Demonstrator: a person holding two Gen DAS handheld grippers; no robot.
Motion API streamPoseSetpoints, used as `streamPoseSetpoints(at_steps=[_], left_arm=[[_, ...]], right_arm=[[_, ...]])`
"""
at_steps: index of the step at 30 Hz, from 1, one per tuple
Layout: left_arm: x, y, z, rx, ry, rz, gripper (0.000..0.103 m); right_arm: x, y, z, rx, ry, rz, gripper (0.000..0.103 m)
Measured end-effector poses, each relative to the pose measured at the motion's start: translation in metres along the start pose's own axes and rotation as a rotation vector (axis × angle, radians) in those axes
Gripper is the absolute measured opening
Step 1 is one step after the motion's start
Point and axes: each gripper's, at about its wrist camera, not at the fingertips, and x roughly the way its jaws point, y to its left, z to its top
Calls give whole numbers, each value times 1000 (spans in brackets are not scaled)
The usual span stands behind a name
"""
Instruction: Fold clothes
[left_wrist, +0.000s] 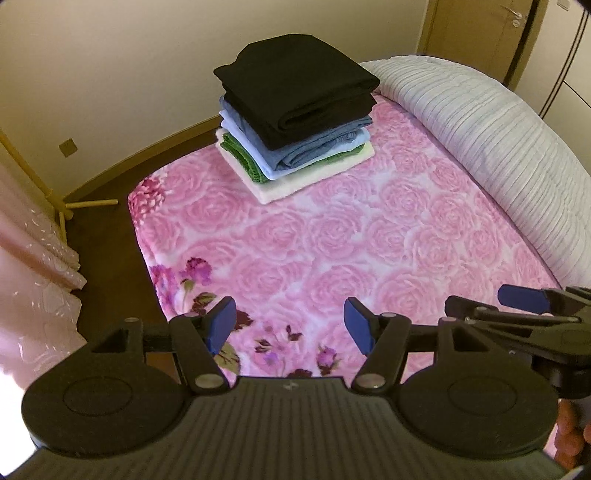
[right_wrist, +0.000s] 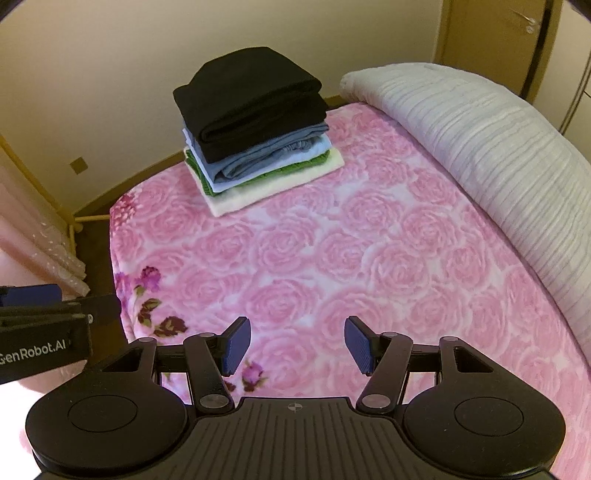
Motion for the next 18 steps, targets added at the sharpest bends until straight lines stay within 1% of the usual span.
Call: streamPoseSetpoints(at_steps=[6, 14, 18], left_arm=[[17, -19, 16, -29, 9, 14, 61], [48, -30, 41, -111, 21, 60, 61], [62, -36, 49, -131, 27, 76, 61]], right_arm=[[12, -22, 19, -33, 6, 0, 60], [42, -43, 53, -81, 28, 12, 60], [56, -48, 62, -103, 41, 16, 60]])
